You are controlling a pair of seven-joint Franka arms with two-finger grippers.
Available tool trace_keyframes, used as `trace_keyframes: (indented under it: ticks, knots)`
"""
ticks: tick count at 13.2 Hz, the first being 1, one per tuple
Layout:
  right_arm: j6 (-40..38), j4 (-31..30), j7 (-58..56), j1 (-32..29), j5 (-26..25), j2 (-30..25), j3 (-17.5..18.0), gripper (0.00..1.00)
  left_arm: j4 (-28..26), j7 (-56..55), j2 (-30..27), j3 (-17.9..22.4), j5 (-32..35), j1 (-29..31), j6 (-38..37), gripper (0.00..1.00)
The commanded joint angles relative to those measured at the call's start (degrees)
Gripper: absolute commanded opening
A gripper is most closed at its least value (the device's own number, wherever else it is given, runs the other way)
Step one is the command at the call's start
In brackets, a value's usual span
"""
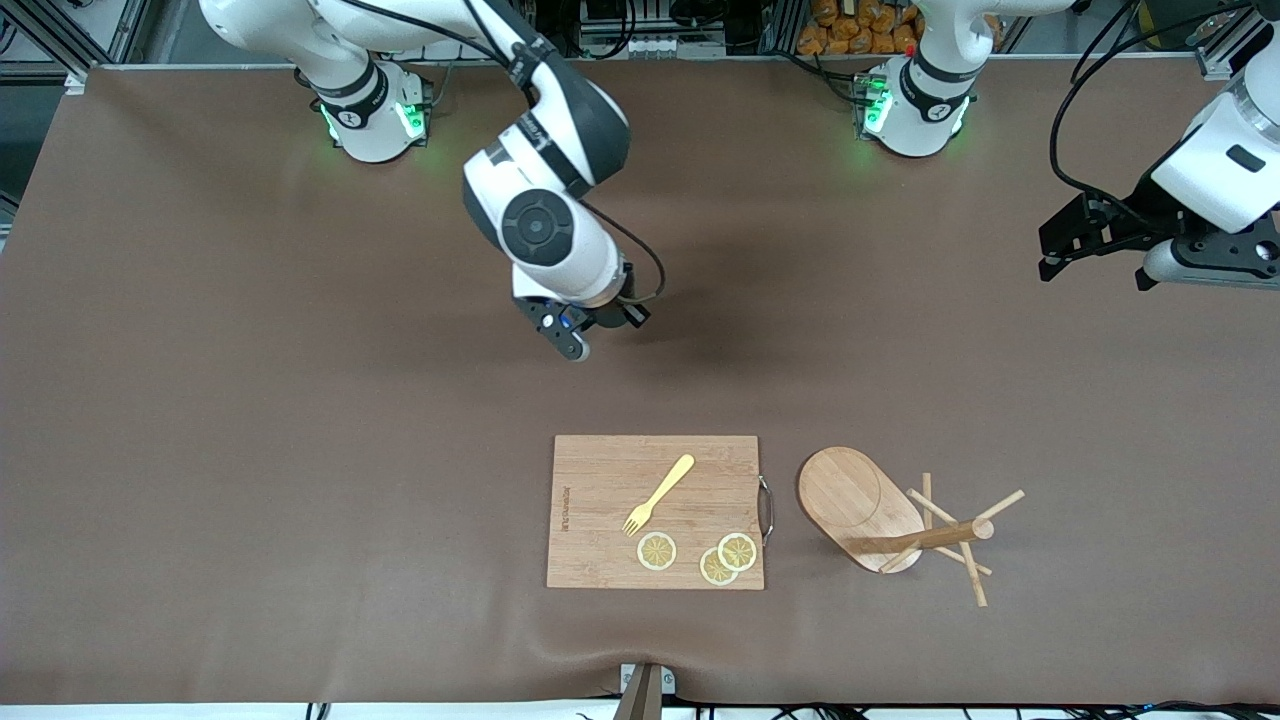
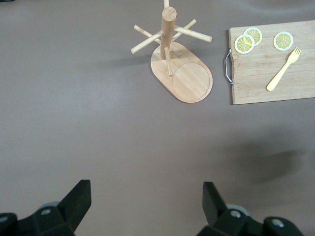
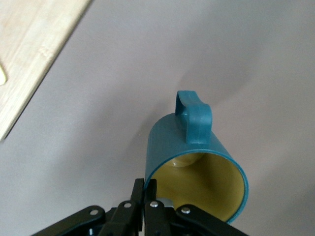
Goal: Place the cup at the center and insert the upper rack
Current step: 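Carry the teal mug with the right gripper toward the table center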
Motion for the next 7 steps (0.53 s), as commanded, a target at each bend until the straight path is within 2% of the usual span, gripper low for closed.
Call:
trace_keyframes:
  ticks: [1,4,7]
  knots:
    - [-0.07,4.32,9.89,2.01,1.23,3.05,-0.68,0.0,1.25,-0.63,0.48,-0.3,1.42,0.05,-0.1,1.0]
    - [6.34,4.41,19.91,4.21,1.23,5.33,-0.68,0.0,1.33,-0.63,0.48,-0.22,1.42,0.14,-0.1,1.0]
    - [9.94,4.32,22.04,5.87,1.32,6.83,-0.68,0.0,1.25,-0.63,0.48,-0.3,1.42,0.05,-0.1,1.0]
